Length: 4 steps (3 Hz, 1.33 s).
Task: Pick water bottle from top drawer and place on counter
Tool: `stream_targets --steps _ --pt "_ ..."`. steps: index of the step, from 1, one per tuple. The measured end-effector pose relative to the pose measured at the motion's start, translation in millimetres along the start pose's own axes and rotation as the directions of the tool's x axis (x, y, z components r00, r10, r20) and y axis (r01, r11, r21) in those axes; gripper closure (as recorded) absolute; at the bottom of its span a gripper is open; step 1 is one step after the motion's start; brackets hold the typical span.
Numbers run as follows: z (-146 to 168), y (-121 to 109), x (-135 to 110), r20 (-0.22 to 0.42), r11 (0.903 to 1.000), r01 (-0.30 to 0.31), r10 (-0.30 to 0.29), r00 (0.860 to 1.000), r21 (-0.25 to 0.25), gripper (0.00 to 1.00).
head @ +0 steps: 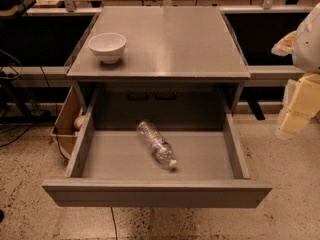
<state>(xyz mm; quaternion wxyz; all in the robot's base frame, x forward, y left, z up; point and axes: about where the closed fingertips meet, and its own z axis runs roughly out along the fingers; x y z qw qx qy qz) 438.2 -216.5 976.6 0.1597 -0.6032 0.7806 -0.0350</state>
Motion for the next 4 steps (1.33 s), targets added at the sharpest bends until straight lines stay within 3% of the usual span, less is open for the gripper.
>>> stream_targets --steps 1,2,4 --pt "4 -1 -1 0.004 1.0 -0.001 0.001 1.0 0.0 0.0" --pt "36 -7 -8 0.037 0.9999 -0.013 0.013 0.999 -0.004 0.0" --pt "142 -3 -44 0.083 0.9969 -0.063 0.067 0.994 -0.046 0.0"
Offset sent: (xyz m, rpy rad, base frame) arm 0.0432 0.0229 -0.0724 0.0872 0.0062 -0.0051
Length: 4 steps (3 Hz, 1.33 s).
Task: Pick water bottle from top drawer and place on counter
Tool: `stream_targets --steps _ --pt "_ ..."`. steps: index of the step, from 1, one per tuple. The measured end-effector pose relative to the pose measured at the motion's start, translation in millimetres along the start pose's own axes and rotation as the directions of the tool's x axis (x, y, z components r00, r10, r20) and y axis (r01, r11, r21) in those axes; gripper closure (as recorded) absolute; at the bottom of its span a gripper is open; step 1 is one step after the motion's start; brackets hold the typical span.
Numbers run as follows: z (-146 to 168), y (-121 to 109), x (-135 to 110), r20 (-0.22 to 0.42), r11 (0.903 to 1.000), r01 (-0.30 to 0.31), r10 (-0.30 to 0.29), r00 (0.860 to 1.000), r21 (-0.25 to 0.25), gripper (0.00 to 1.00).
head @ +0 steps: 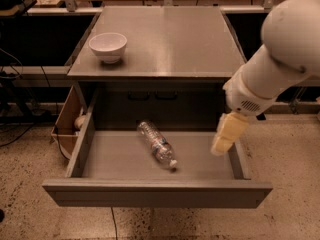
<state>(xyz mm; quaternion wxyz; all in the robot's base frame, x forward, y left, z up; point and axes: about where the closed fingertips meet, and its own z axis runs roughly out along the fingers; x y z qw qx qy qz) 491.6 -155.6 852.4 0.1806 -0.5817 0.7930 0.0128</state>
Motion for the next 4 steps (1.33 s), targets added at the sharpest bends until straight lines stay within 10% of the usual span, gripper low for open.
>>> stream_targets --steps 2,4 --pt "90 34 -46 0.015 0.9957 -0.05 0.051 0.999 -0.078 0.0" --pt "99 34 -49 0.031 0.9933 -0.088 0.09 0.995 -0.076 0.0"
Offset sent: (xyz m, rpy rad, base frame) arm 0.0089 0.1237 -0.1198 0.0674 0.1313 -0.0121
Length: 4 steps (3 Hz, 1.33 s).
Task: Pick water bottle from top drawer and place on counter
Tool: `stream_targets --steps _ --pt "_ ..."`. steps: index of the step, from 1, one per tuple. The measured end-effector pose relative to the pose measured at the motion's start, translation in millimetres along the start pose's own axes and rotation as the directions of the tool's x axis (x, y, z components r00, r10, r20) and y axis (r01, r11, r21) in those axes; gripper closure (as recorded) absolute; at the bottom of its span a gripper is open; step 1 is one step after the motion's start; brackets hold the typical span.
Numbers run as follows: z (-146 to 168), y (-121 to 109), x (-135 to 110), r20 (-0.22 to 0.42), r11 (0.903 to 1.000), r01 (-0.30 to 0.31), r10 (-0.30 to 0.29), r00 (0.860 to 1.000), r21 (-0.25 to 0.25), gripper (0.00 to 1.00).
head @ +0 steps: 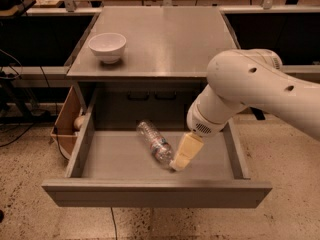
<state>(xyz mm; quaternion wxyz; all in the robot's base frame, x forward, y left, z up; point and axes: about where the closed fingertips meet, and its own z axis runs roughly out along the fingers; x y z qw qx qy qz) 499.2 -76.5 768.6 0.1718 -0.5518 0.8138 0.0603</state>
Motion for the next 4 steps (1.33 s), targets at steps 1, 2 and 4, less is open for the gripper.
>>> stream_targets --steps 1,2,4 --pt "30 -2 -17 0.029 0.9991 -0.041 0.041 0.999 -0.003 0.0" --pt "64 -15 -41 0.073 0.9925 -0.122 0.121 0.99 0.011 0.0" --pt "126 -47 -50 0.129 0.952 -0.305 0.3 0.945 0.021 0.0"
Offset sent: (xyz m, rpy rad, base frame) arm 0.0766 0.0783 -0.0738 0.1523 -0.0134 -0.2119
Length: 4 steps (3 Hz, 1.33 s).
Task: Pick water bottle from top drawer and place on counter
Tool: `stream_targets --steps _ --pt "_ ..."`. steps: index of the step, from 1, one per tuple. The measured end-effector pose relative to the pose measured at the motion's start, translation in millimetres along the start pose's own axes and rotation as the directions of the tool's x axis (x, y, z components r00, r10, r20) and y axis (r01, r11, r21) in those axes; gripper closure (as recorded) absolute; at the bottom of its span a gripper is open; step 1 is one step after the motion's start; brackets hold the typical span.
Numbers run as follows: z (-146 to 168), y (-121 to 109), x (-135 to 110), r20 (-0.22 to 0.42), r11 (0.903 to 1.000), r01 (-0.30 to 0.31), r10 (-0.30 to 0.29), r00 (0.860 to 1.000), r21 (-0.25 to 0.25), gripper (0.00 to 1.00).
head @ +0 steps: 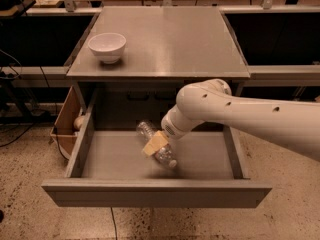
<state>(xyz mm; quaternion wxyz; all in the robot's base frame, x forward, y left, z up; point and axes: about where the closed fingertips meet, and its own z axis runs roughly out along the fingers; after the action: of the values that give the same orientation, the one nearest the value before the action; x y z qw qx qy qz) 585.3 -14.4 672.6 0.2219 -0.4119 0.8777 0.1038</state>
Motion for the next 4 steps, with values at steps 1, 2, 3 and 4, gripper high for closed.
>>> stream_targets --steps 1,2,3,4 --pt "34 -7 3 0.028 0.9958 -0.089 0.089 0.996 -0.021 0.04" --pt "48 -8 6 0.038 0.9922 -0.12 0.121 0.992 -0.033 0.26" --pt "56 -5 10 0.05 0.9898 -0.135 0.137 0.989 -0.045 0.49" --pt "48 -3 9 0.068 0.9908 -0.128 0.131 0.989 -0.044 0.72"
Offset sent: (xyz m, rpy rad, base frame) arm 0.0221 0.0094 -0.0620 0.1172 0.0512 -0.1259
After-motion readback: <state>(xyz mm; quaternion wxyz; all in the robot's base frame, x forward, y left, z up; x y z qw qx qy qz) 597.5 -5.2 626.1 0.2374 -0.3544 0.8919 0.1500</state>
